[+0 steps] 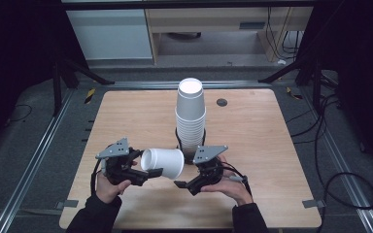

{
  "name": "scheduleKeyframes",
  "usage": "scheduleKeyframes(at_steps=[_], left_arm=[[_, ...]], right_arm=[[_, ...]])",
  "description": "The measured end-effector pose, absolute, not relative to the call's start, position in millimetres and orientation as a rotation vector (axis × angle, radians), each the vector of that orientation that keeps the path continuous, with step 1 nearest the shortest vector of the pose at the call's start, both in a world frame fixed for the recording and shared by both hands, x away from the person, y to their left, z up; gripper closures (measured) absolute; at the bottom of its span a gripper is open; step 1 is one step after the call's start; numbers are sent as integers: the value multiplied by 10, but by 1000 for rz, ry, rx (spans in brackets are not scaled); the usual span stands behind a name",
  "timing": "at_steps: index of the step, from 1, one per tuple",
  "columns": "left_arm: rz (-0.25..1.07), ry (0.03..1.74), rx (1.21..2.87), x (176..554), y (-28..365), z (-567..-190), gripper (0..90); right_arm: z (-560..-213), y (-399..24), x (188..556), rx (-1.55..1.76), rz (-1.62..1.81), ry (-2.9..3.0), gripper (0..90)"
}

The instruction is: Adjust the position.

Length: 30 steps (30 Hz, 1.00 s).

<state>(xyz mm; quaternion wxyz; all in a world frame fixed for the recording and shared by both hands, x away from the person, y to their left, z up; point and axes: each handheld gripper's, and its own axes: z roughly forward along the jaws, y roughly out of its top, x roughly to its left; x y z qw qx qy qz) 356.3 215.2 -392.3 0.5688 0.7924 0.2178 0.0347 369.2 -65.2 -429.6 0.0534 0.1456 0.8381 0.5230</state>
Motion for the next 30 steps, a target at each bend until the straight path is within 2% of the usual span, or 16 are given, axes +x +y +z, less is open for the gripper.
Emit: scheduleKeyframes(at_steps=[16, 30], left_arm=[[-4, 430, 1893, 3501, 1988, -3957, 224], [-35, 434, 1899, 3524, 1983, -3965, 212]], right_arm=[[-4323, -550, 3675, 367, 1680, 2589, 41], [-4327, -540, 3673, 328, 1683, 2603, 78]])
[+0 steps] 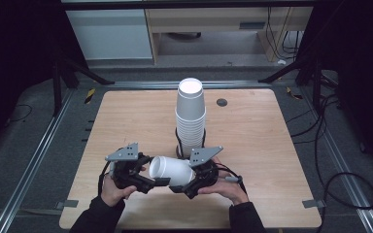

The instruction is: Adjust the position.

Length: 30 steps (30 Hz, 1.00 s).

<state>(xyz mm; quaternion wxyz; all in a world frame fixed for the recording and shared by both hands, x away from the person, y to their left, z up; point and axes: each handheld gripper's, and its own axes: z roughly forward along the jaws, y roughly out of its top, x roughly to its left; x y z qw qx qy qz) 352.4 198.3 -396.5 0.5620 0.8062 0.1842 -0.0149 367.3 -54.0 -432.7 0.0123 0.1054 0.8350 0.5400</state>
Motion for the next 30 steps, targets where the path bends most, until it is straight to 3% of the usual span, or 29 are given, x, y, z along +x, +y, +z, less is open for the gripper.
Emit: scheduleKeyframes(at_steps=[17, 30], left_arm=[[28, 457, 1912, 3526, 2112, -3873, 166], [52, 502, 2052, 3619, 2158, -3997, 122]], right_arm=[[-4257, -730, 3741, 350, 1609, 2586, 82], [-3988, -901, 3828, 306, 1441, 2607, 81]])
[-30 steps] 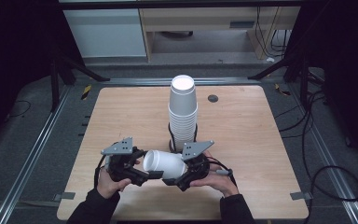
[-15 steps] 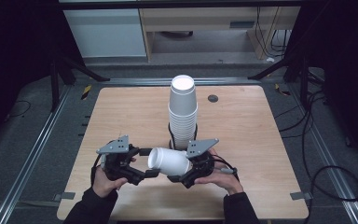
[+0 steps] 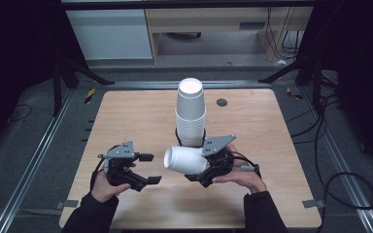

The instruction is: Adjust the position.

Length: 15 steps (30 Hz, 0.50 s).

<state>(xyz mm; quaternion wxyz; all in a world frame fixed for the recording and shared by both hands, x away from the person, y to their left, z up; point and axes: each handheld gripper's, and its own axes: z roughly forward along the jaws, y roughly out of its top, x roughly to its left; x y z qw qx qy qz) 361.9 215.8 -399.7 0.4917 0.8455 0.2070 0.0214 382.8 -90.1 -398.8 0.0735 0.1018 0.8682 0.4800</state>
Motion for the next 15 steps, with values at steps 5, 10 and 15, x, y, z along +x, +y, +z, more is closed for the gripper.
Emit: scheduleKeyframes(at_steps=[5, 10, 15], left_arm=[[40, 501, 2100, 3636, 2130, -4039, 118], [40, 496, 2134, 3637, 2096, -4069, 116], [32, 480, 2169, 3626, 2053, -4093, 116]], right_arm=[[-3933, -876, 3866, 279, 1373, 2637, 81], [-3943, -789, 3887, 234, 1311, 2677, 80], [-4004, -653, 3896, 185, 1204, 2732, 80]])
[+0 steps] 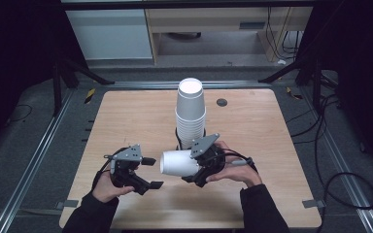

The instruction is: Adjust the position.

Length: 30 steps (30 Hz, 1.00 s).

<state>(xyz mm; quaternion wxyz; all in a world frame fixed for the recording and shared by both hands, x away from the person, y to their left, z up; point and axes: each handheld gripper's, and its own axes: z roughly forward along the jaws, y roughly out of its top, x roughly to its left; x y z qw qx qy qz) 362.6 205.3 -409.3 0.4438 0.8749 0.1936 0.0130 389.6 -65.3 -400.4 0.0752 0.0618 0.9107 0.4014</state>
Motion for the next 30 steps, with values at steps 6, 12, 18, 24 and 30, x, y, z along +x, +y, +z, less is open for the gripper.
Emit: scheduleKeyframes(at_steps=[6, 12, 18, 24, 30], left_arm=[[22, 469, 2207, 3619, 2002, -4122, 115], [12, 466, 2244, 3626, 1975, -4151, 116], [1, 468, 2262, 3629, 1964, -4168, 133], [-17, 448, 2261, 3621, 1968, -4163, 202], [-25, 436, 2264, 3615, 1973, -4162, 216]], right_arm=[[-4078, -467, 3884, 116, 1097, 2779, 80], [-4159, -292, 3851, 50, 1014, 2813, 80], [-4184, -166, 3821, -16, 987, 2824, 78], [-4177, -137, 3818, -23, 991, 2829, 76], [-4189, -144, 3822, -17, 995, 2838, 65]])
